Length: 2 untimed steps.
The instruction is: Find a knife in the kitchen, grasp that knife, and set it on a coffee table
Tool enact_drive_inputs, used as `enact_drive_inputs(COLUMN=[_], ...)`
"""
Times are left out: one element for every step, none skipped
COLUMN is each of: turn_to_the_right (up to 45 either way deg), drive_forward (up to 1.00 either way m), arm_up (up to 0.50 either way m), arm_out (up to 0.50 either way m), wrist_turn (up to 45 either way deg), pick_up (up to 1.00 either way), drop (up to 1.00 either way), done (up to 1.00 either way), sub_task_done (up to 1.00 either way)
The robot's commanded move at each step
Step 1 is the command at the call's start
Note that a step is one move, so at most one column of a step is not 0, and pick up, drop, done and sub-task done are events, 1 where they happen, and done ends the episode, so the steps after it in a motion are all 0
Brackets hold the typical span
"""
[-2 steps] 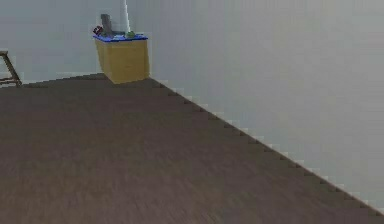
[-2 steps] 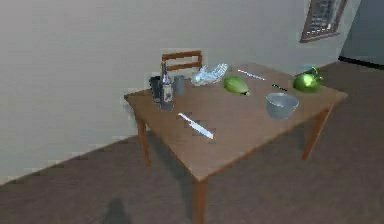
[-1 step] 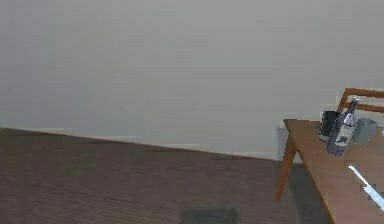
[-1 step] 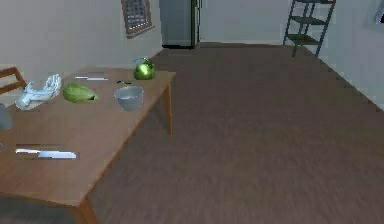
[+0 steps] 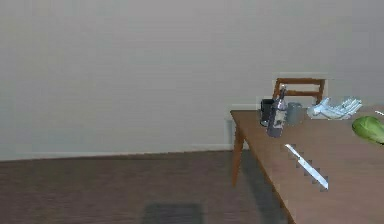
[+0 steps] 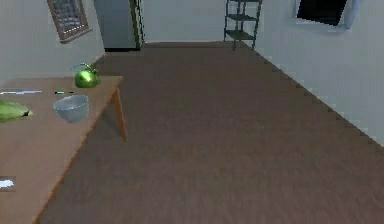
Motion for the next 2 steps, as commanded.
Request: enact_drive_inputs(turn_to_the_right=[0.0,0.0], drive_forward=[1.0,0.25], arm_up=[0.0,0.0], arm_out=[0.0,0.0], wrist_turn=[0.0,0.0], pick_up=[0.0,0.0], drop=[0.0,0.0], done=[0.0,0.0], sub_task_done=[0.0,0.0])
